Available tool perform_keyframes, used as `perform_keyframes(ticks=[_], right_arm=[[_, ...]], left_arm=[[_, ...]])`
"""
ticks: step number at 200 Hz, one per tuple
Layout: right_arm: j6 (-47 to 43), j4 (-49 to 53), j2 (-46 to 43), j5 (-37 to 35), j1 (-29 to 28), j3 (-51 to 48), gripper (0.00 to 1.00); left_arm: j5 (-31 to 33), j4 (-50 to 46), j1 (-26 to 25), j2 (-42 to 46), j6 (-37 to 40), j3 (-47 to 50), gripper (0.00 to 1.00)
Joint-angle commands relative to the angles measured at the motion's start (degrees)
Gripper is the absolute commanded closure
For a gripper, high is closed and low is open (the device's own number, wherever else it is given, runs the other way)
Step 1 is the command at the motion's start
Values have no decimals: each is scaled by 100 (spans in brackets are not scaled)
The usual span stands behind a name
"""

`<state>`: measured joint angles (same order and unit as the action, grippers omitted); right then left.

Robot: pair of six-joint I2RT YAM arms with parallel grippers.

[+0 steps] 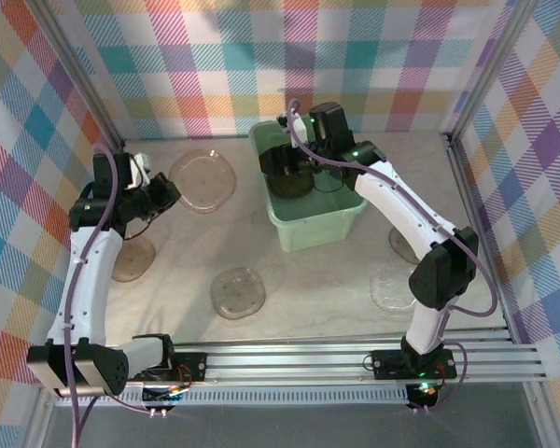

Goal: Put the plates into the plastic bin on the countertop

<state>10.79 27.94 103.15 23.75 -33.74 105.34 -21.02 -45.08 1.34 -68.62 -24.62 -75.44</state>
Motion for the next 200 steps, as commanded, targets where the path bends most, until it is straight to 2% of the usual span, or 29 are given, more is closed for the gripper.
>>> perform_keyframes(ticks=[1, 52, 133, 200], right_arm=[[-764, 562, 15, 395, -19, 325, 43], [-1306, 1046, 66, 195, -13, 646, 49], [-1241, 1117, 212, -62, -1, 690, 52], [-1096, 1038, 223, -294, 25, 645, 71]], left_arm=[[-182, -110, -322, -240, 389, -402, 100], [0, -287, -871, -829, 671, -1043, 100], [329, -665, -1394, -1394, 985, -1826, 100], [685, -922, -1632, -1505, 1161, -2131, 100]])
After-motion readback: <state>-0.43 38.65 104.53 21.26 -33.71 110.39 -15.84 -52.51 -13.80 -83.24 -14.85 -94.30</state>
